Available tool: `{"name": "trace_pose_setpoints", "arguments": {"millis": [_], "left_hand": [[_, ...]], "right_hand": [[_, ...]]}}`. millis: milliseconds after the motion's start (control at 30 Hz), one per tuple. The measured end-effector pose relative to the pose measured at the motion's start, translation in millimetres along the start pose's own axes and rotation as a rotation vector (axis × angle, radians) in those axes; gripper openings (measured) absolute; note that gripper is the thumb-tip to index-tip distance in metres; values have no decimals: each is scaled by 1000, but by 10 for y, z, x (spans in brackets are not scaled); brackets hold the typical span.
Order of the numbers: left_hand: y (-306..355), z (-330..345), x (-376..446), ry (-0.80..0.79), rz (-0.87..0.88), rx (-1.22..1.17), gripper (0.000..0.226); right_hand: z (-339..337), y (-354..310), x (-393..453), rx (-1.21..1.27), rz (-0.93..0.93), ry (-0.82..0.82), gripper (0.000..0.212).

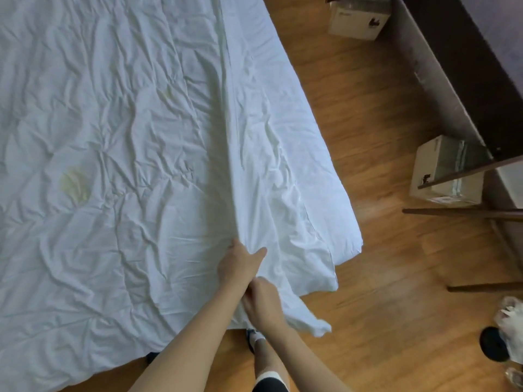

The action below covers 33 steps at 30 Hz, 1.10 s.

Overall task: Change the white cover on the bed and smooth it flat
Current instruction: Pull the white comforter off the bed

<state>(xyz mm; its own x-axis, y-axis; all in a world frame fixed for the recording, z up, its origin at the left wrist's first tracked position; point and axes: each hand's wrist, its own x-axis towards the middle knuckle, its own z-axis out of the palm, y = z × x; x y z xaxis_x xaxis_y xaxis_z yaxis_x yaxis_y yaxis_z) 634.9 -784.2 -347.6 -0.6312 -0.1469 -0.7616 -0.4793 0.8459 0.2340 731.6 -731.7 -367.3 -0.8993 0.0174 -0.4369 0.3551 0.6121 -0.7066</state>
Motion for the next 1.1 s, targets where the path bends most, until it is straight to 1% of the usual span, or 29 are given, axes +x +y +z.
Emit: {"name": "trace_pose_setpoints", "arguments": {"millis": [33,100,167,233,267,333,367,400,433,467,500,533,567,600,633,667,700,733,800,833,867,933,967,1000,1033,1100], "left_hand": [[-17,-10,27,20,-48,-11,63],[-87,-36,96,59,-107,-86,46],[-156,-54,152,89,-122,-189,30],[-205,-48,156,86,-110,-250,29],[-220,-51,138,89,-98,-269,31],[-259,-66,82,103,-62,-296,32],[-281,-78,55,110,-39,-311,31],[-301,-89,29,114,-18,-328,30],[-309,-108,-9,115,0,-343,27],[-323,-115,-35,122,15,-354,22],[-338,-126,-60,130,29,-362,20],[-370,-128,-69,143,43,-358,23],[-413,-133,-73,157,49,-350,25],[-457,-138,-73,178,51,-347,22],[-505,-140,-74,191,49,-351,18],[-560,-137,-66,200,53,-357,16],[-618,-130,-60,206,63,-361,19],[-675,-109,-47,204,75,-357,21],[-758,-66,-42,206,105,-353,21],[-789,-35,-45,205,123,-365,21],[-815,0,-49,199,142,-383,28],[-837,71,-82,159,136,-405,57],[-848,90,-117,152,99,-426,70],[-871,88,-153,158,58,-462,77],[-904,68,-184,178,11,-511,78],[-1015,-34,-270,231,-107,-641,64]], "right_hand": [[41,-47,-27,13,-29,19,23],[83,-85,-25,32,-84,31,18],[71,-83,-2,-5,-117,21,22],[31,-1,-17,-28,-139,34,26],[-9,39,-26,-3,-115,75,24],[-139,71,7,100,27,274,24],[-226,49,82,170,134,365,32],[-316,0,203,264,257,378,46],[-385,-53,366,362,370,300,64],[-418,-97,551,428,440,181,83],[-425,-152,728,452,471,55,98],[-408,-213,893,455,491,-49,111],[-377,-280,1035,455,511,-116,120],[-338,-333,1157,453,537,-152,125],[-296,-375,1253,434,557,-171,124],[-247,-406,1331,386,573,-182,115],[-186,-418,1406,313,577,-184,98],[-118,-410,1473,228,571,-170,76],[4,-417,1557,107,543,-110,37],[56,-453,1568,86,521,-81,24],[115,-501,1571,82,498,-72,15],[209,-636,1527,113,463,-76,7],[257,-722,1470,148,442,-70,8],[311,-802,1408,203,420,-62,11],[342,-905,1332,255,400,-50,14],[402,-1166,1164,320,374,-53,17]]}}
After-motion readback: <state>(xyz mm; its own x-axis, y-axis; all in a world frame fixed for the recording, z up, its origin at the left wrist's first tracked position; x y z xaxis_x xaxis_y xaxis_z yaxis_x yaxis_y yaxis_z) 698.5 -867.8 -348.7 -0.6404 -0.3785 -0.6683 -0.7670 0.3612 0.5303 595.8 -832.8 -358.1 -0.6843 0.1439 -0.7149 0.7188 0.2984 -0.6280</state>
